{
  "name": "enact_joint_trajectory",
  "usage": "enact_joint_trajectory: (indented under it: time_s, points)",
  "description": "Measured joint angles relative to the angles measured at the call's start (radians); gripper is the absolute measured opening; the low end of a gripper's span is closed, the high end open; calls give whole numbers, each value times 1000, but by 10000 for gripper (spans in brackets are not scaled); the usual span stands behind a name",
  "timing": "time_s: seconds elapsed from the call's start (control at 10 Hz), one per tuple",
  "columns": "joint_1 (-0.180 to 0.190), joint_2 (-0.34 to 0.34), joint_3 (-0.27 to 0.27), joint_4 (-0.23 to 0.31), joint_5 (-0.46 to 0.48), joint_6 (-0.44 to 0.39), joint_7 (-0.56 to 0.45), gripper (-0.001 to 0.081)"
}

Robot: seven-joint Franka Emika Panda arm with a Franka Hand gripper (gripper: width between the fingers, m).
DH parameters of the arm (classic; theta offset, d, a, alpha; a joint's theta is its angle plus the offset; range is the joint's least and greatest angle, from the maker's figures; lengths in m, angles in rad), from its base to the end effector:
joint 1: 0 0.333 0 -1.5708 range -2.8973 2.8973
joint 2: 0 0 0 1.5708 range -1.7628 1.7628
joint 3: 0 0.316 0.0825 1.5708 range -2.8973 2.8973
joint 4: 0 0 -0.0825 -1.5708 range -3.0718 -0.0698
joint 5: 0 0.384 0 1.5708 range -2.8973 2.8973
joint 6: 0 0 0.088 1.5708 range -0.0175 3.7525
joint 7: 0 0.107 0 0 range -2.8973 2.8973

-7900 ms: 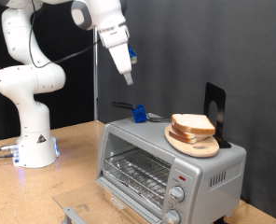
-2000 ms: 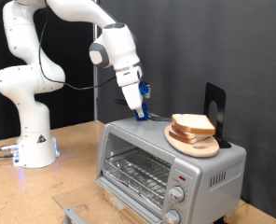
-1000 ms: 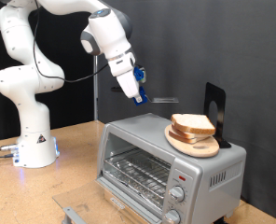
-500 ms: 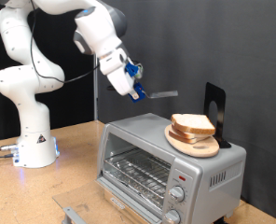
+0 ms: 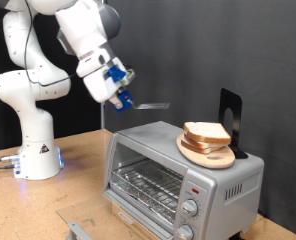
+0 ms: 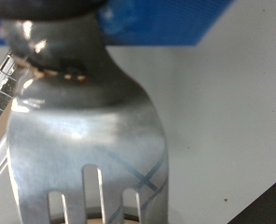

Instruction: Make a piece of toast with the oven

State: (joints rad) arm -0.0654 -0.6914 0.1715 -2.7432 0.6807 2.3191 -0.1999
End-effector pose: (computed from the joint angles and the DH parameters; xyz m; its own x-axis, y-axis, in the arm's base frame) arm 0.3541 0.0478 0.4437 0.9500 -0.1752 0.2586 -0.0509 -0.9037 -0.4251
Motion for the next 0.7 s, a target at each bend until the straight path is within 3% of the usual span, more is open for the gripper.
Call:
enact_joint_trajectory:
  time_s: [0.2, 0.3, 0.5, 0.7]
  points:
    - [-2, 3, 12, -1, -27, -15, 4, 426]
    - [-12, 8, 13, 10, -82, -72, 32, 426]
    - [-66, 35, 10, 68, -162, -168, 99, 426]
    - [-125, 81, -13, 120, -175, -182, 120, 426]
